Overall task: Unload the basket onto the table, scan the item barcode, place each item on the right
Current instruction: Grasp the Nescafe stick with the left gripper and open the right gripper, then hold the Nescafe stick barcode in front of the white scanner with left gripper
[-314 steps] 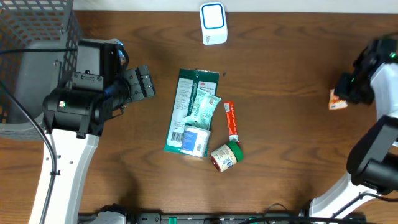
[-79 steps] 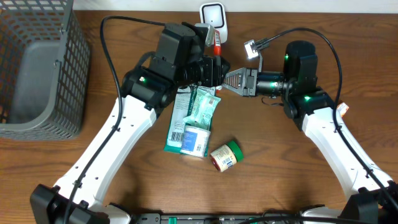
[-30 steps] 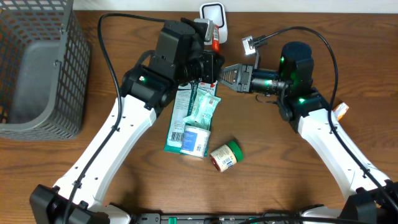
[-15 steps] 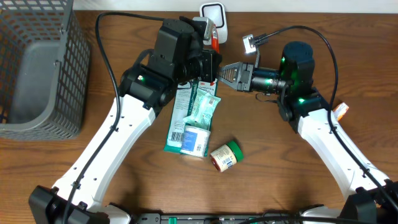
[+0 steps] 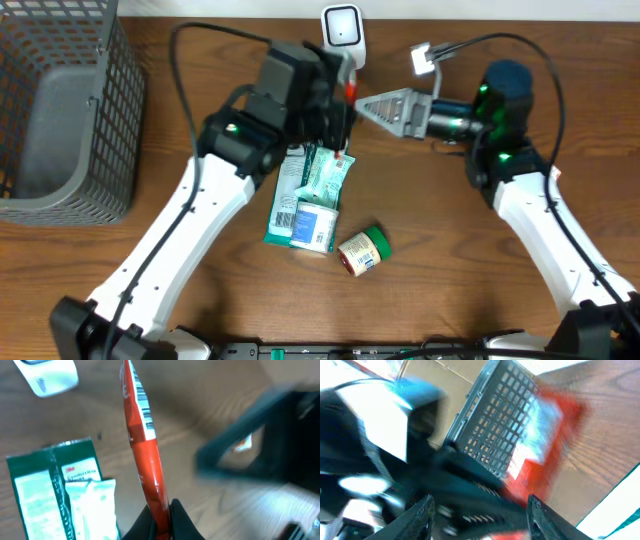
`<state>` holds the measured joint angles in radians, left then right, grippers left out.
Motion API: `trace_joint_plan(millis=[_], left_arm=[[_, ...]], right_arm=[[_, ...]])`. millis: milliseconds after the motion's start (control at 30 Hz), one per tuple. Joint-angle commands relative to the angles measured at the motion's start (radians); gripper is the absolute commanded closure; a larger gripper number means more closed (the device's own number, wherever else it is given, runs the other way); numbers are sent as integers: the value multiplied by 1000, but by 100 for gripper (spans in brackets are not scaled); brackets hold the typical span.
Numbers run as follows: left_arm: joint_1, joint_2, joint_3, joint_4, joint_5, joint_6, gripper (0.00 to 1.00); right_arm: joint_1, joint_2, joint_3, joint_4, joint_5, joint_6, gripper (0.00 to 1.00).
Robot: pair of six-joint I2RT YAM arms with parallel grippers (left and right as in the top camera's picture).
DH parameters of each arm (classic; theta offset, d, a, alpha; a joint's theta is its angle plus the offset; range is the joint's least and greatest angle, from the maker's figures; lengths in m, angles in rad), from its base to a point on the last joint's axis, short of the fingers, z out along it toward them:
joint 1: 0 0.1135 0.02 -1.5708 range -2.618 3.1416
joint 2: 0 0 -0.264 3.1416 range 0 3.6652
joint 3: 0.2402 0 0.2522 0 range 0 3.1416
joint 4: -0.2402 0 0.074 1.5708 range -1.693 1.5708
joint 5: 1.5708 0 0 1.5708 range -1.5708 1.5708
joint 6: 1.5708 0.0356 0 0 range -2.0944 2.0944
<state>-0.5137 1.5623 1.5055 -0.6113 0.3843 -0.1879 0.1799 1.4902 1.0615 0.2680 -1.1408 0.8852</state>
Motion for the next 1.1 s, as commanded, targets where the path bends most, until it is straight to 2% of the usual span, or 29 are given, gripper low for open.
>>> trace_joint_plan(millis=[0, 200, 333, 400, 567, 700, 767, 900, 933, 1033, 1067], left_arm=[[-1, 10, 34, -96, -72, 136, 93], [-3, 10, 213, -314, -327, 246, 93], [-22, 7, 256, -308, -416, 391, 93], [-29, -1, 256, -301, -414, 407, 93], [-52, -32, 256, -335, -388, 393, 93], [-68, -56, 257, -313, -398, 473, 93], [-68, -52, 257, -311, -459, 519, 93], [-69, -25, 257, -308, -646, 557, 93], [-69, -11, 257, -277, -691, 597, 93], [-69, 10, 257, -195, -694, 679, 94], [-69, 20, 257, -157, -693, 708, 93]], right_arm=[[-66, -17, 21, 2, -98, 0, 45], [-150, -16, 21, -32, -124, -8, 47], [-220, -16, 21, -136, -85, -66, 50], [-258, -16, 21, -237, -35, -160, 52], [-316, -16, 21, -562, 240, -405, 56], [-319, -19, 28, -666, 398, -543, 59], [-319, -25, 60, -719, 442, -588, 59], [-319, -29, 195, -894, 666, -633, 55], [-319, -29, 273, -967, 816, -633, 54], [-319, -29, 380, -1031, 999, -651, 48], [-319, -29, 413, -1040, 1045, -682, 41]])
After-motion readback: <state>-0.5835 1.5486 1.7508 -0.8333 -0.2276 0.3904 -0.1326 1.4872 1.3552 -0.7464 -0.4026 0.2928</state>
